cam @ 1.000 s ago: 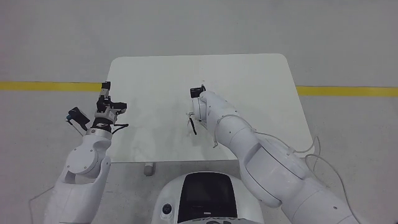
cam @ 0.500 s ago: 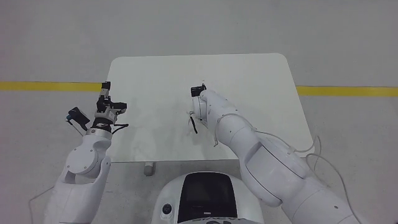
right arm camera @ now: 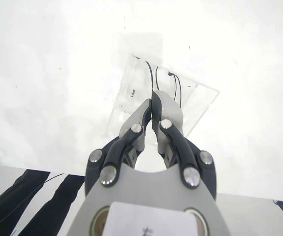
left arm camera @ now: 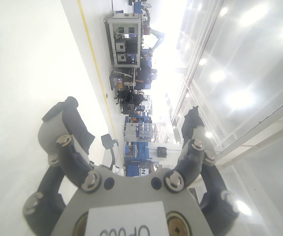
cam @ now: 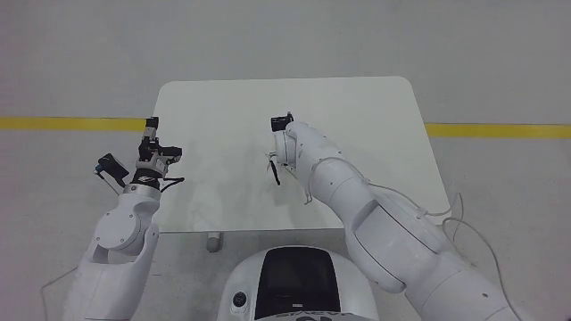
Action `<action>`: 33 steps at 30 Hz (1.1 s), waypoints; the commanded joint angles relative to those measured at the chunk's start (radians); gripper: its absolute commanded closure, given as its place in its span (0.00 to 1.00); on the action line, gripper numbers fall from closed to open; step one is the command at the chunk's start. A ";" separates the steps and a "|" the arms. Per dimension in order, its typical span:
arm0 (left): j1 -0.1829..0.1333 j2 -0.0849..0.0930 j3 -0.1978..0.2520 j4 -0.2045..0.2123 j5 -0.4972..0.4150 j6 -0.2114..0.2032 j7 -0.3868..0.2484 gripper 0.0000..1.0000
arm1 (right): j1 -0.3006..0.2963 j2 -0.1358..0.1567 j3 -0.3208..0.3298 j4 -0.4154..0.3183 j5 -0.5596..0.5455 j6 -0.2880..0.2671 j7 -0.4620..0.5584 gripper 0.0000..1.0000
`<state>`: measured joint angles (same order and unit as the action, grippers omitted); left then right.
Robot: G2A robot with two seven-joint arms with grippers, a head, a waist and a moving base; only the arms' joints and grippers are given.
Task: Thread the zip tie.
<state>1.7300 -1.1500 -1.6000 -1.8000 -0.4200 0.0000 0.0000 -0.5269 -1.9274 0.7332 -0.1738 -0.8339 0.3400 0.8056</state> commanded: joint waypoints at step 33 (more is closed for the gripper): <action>0.000 0.000 0.000 0.000 0.000 0.000 0.000 0.00 | -0.029 0.077 0.071 -0.165 0.003 -0.042 0.055 1.00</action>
<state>1.7300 -1.1500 -1.6000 -1.8000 -0.4200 0.0000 0.0000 -0.5564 -1.8504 0.8046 -0.3400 -0.8317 0.2983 0.8609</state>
